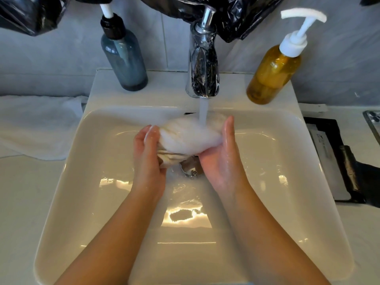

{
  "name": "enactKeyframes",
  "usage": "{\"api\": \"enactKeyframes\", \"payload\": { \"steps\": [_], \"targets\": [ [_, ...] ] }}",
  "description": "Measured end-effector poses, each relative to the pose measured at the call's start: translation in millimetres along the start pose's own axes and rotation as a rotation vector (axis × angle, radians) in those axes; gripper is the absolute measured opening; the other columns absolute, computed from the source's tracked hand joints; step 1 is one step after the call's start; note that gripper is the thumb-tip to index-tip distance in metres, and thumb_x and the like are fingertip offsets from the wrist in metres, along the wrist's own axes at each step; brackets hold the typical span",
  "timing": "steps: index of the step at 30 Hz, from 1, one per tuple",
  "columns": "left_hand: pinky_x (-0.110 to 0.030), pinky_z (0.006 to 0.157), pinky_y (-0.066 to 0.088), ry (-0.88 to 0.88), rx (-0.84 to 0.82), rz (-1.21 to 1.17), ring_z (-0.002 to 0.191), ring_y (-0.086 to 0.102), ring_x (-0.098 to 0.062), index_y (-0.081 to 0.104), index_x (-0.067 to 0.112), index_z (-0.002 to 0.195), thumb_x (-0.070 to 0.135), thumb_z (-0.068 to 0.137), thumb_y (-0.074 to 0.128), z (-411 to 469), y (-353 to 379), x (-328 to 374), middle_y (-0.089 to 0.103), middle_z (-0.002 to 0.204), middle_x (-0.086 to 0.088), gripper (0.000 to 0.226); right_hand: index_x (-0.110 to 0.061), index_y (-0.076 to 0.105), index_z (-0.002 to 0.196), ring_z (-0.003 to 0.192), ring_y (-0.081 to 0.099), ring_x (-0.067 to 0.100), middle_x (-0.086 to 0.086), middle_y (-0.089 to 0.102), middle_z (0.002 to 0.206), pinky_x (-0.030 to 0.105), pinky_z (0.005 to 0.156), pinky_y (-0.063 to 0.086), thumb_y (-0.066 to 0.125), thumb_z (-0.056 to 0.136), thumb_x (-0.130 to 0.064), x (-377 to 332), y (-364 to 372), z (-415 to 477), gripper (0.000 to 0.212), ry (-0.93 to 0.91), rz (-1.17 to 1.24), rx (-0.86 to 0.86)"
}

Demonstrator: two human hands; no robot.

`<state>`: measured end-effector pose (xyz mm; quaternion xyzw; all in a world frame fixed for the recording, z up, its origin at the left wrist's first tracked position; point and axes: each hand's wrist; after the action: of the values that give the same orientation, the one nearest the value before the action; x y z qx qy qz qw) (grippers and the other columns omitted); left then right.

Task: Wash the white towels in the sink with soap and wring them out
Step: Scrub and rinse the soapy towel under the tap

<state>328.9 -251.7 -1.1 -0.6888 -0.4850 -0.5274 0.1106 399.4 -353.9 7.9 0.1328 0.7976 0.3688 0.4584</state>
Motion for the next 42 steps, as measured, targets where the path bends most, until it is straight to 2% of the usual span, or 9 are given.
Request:
{"api": "enactKeyframes", "payload": {
  "steps": [5, 8, 14, 18, 22, 25, 28, 37, 42],
  "targets": [
    [-0.052, 0.097, 0.051, -0.161, -0.157, 0.090, 0.115, 0.064, -0.031, 0.046, 0.010, 0.140, 0.067, 0.062, 0.076, -5, 7, -10, 0.063, 0.129, -0.017, 0.101, -0.005, 0.046, 0.141, 0.122, 0.060, 0.038, 0.023, 0.058, 0.135, 0.051, 0.093, 0.054, 0.091, 0.060, -0.052, -7, -11, 1, 0.104, -0.014, 0.019, 0.132],
    [-0.046, 0.089, 0.052, -0.294, -0.239, 0.140, 0.109, 0.065, -0.032, 0.052, 0.012, 0.137, 0.074, 0.070, 0.065, -11, 11, -13, 0.063, 0.128, -0.019, 0.092, -0.009, 0.064, 0.116, 0.100, 0.068, 0.026, 0.012, 0.070, 0.107, 0.037, 0.077, 0.058, 0.074, 0.074, -0.038, -17, -21, 2, 0.052, 0.021, -0.038, 0.093],
    [-0.026, 0.053, 0.034, -0.411, -0.380, 0.104, 0.057, 0.053, -0.026, 0.076, 0.015, 0.065, 0.058, 0.094, 0.034, -16, 19, -10, 0.061, 0.062, -0.014, 0.066, -0.018, 0.077, 0.082, 0.081, 0.071, 0.017, 0.004, 0.073, 0.086, 0.028, 0.067, 0.057, 0.066, 0.059, -0.041, -22, -20, 0, 0.035, -0.005, -0.143, -0.015],
    [-0.036, 0.065, 0.005, -0.555, -0.431, 0.224, 0.057, 0.028, -0.022, 0.061, 0.017, 0.055, 0.050, 0.081, 0.043, -6, 20, -6, 0.040, 0.054, -0.009, 0.045, -0.021, 0.074, 0.064, 0.065, 0.069, 0.016, 0.001, 0.070, 0.070, 0.025, 0.057, 0.055, 0.058, 0.074, -0.034, -23, -17, -5, 0.023, 0.065, -0.088, -0.061],
    [-0.031, 0.056, 0.006, -0.554, -0.489, 0.161, 0.063, 0.010, -0.024, 0.063, 0.011, 0.069, 0.058, 0.066, 0.057, -2, 11, -9, 0.035, 0.068, -0.010, 0.047, -0.016, 0.071, 0.076, 0.074, 0.069, 0.017, 0.004, 0.070, 0.077, 0.028, 0.067, 0.057, 0.058, 0.081, -0.032, -20, -15, 0, 0.021, 0.041, -0.030, -0.034],
    [-0.024, 0.050, 0.033, -0.259, -0.230, 0.168, 0.067, 0.055, -0.027, 0.066, 0.008, 0.099, 0.062, 0.066, 0.059, -1, 7, -11, 0.060, 0.080, -0.018, 0.063, -0.013, 0.070, 0.105, 0.097, 0.070, 0.026, 0.012, 0.073, 0.101, 0.038, 0.089, 0.056, 0.059, 0.079, -0.048, -12, -8, 4, 0.045, 0.138, -0.052, 0.027],
    [-0.033, 0.074, 0.055, 0.155, -0.105, 0.386, 0.086, 0.067, -0.016, 0.058, 0.018, 0.097, 0.058, 0.063, 0.065, -1, 1, -7, 0.068, 0.089, 0.001, 0.053, -0.004, 0.058, 0.131, 0.118, 0.063, 0.034, 0.022, 0.066, 0.126, 0.048, 0.098, 0.052, 0.061, 0.078, -0.058, -6, -5, 5, 0.075, 0.200, -0.057, 0.057],
    [-0.037, 0.093, 0.055, -0.166, -0.706, 0.732, 0.108, 0.067, -0.018, 0.052, 0.017, 0.127, 0.050, 0.056, 0.078, 5, -8, 34, 0.068, 0.117, -0.004, 0.083, -0.004, 0.059, 0.126, 0.099, 0.069, 0.027, 0.015, 0.067, 0.105, 0.039, 0.074, 0.058, 0.076, 0.058, -0.043, -22, -11, 10, 0.080, 0.152, -0.245, 0.107],
    [-0.020, 0.079, 0.051, 0.023, -0.859, 1.012, 0.093, 0.064, -0.005, 0.058, 0.031, 0.113, 0.023, 0.070, 0.086, -6, 5, 56, 0.069, 0.102, 0.005, 0.052, -0.009, 0.067, 0.114, 0.088, 0.073, 0.019, 0.012, 0.072, 0.096, 0.031, 0.070, 0.059, 0.070, 0.085, -0.027, -29, 0, 9, 0.034, 0.043, -0.367, 0.139]
  ]
}}
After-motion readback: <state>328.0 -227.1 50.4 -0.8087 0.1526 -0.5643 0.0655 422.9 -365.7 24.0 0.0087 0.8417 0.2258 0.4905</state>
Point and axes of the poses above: each hand's wrist, its own z-axis towards the middle knuckle, its own y-axis out of the palm, x = y × z
